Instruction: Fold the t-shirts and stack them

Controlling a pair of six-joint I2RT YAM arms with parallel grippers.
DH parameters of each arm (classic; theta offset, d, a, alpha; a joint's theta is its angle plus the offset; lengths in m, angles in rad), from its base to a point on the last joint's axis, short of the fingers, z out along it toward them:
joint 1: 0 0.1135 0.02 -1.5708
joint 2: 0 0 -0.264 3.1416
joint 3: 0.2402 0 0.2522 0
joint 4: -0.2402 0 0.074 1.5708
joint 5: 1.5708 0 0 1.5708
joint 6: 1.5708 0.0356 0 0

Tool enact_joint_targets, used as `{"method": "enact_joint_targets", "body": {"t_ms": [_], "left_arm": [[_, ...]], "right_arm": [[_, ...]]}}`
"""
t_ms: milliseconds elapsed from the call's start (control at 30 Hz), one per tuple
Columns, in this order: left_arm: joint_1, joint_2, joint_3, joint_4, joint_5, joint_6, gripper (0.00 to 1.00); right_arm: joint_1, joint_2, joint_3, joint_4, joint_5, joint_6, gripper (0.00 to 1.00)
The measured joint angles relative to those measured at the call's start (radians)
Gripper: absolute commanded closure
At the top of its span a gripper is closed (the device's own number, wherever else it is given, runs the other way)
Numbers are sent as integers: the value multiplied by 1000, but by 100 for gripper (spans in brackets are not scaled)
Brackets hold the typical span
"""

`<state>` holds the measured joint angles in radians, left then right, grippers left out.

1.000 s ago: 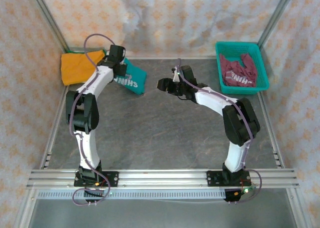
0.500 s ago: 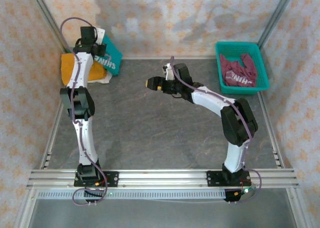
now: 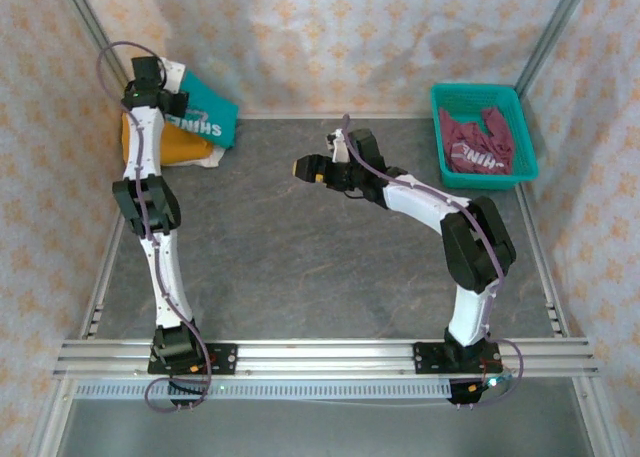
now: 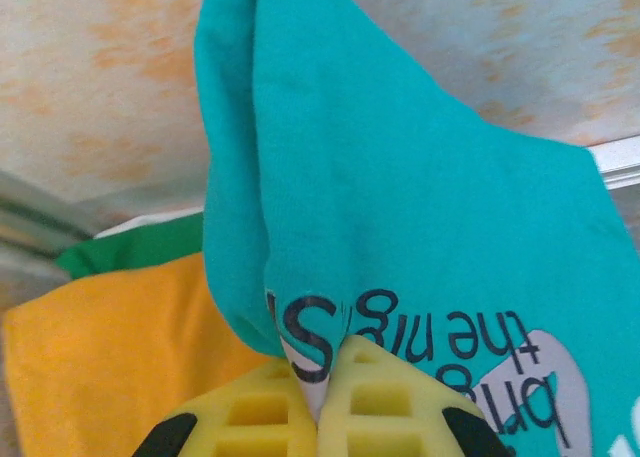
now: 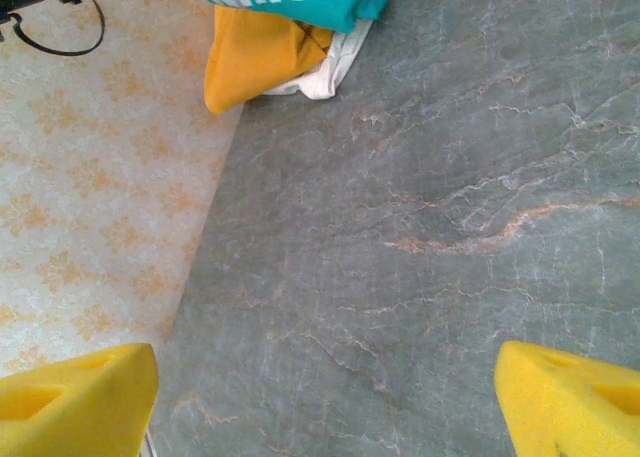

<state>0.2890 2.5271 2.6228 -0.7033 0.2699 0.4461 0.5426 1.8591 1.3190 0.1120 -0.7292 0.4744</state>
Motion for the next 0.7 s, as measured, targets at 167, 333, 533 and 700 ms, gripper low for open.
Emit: {"method": "enact_joint_targets", "body": {"t_ms": [167,333,533,700], "left_arm": [[55,0,0,0,11,0,100],[74,2,0,3,-29,-11,55],[87,2,-3,27,-152,-129,26],[114,-148,-281,122,-182,-299,21]], "right_arm": [[0,0,-5,0,3,5,12],[0,0,-5,0,7,4,12],[0,0,-5,-13,19,-3,12],[0,-16,-18,-27,92,-35,10]]}}
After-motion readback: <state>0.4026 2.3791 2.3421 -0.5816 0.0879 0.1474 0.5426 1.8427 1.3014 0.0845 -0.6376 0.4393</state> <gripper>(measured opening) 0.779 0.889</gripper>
